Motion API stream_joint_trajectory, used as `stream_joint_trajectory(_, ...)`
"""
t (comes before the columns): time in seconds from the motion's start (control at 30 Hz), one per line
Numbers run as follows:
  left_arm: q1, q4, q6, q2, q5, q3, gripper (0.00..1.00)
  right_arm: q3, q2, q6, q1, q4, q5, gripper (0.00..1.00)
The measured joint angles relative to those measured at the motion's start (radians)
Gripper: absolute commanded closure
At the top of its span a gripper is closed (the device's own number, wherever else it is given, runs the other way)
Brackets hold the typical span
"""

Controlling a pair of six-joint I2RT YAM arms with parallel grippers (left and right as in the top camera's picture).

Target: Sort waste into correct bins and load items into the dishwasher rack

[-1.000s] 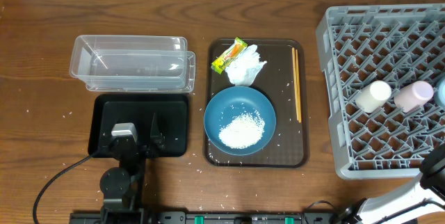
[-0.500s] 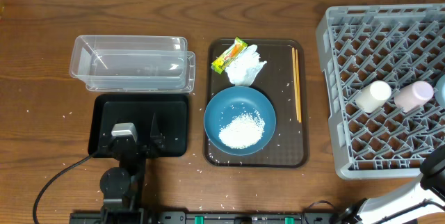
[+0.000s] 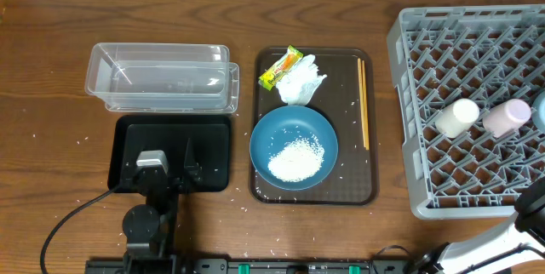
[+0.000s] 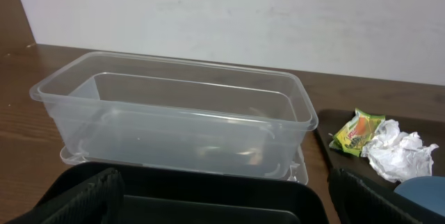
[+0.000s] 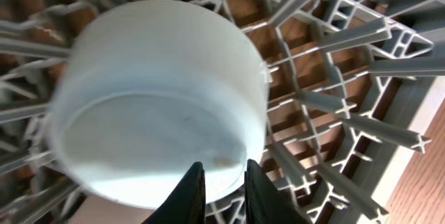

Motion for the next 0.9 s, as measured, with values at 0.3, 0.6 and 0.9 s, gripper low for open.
stream_joint_trajectory(0.3,0.0,0.0,0.0,0.0,0.0,0.0,0.04,0.131,0.0,0.011,0.0,-0.069,-0.03,0.61)
stream_joint_trajectory(0.6,0.0,0.0,0.0,0.0,0.0,0.0,0.04,0.126,0.0,0.011,0.0,-0.057,-0.046,0.76)
stream_joint_trajectory(0.9,0.0,0.0,0.0,0.0,0.0,0.0,0.03,0.126,0.058,0.014,0.0,-0.01,-0.051,0.88)
